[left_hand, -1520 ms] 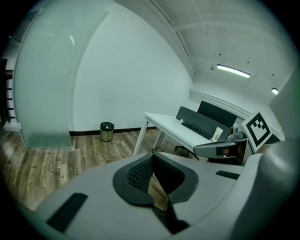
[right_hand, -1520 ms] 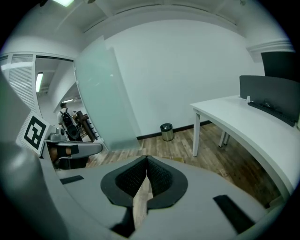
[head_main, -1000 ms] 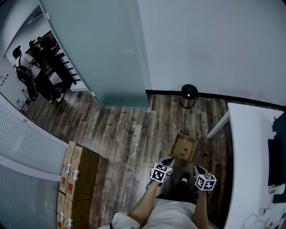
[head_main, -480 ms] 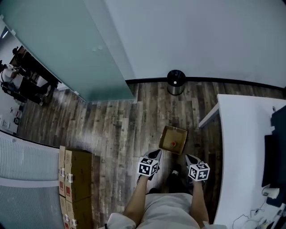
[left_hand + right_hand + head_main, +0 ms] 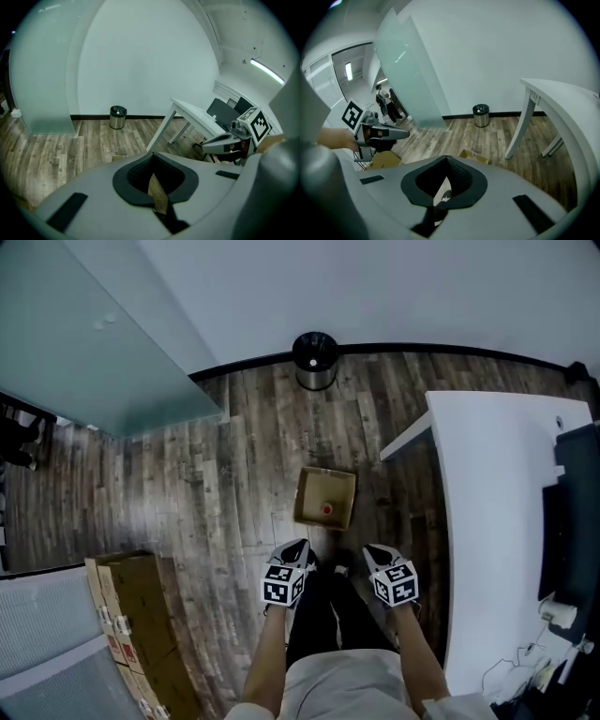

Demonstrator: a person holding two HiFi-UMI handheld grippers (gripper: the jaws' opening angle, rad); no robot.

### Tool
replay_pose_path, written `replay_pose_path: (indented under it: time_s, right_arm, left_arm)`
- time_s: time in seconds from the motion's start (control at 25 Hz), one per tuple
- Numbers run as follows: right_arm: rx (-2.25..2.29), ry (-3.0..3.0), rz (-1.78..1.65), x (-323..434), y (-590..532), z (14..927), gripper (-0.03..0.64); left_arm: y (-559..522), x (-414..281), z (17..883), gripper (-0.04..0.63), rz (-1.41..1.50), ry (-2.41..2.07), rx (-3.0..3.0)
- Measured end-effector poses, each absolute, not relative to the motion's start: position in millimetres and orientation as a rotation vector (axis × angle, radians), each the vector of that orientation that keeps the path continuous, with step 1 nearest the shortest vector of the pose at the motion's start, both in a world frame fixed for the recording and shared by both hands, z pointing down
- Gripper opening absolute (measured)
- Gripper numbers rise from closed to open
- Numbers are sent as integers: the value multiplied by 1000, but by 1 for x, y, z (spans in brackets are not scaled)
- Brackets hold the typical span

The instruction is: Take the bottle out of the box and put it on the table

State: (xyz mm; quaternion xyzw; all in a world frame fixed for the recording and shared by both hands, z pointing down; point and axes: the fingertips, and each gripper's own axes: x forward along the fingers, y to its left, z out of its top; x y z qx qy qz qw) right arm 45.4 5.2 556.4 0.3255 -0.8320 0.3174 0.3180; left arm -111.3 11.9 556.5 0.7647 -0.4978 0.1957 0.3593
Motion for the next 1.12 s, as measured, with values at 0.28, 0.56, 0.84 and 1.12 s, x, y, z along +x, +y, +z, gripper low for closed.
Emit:
replay_pose_path:
  time_s: [0.28,0.56,0.84,1.12]
  right_arm:
    - [883,-2134,867,30,-9,624,38]
    - [946,-2071,891,16,2,681,40]
    - [972,-2042,890,4,5,757,41]
    - [929,-2046,792,0,-20,822,54]
  left_arm:
    - [14,-120,611,14,583,-1198,1991]
    - [14,-143,668,14,491,-1207,1883]
    - [5,-133,751,14,573,-1147,1957]
    - [-1,-129,808,14,635,-1005,2055]
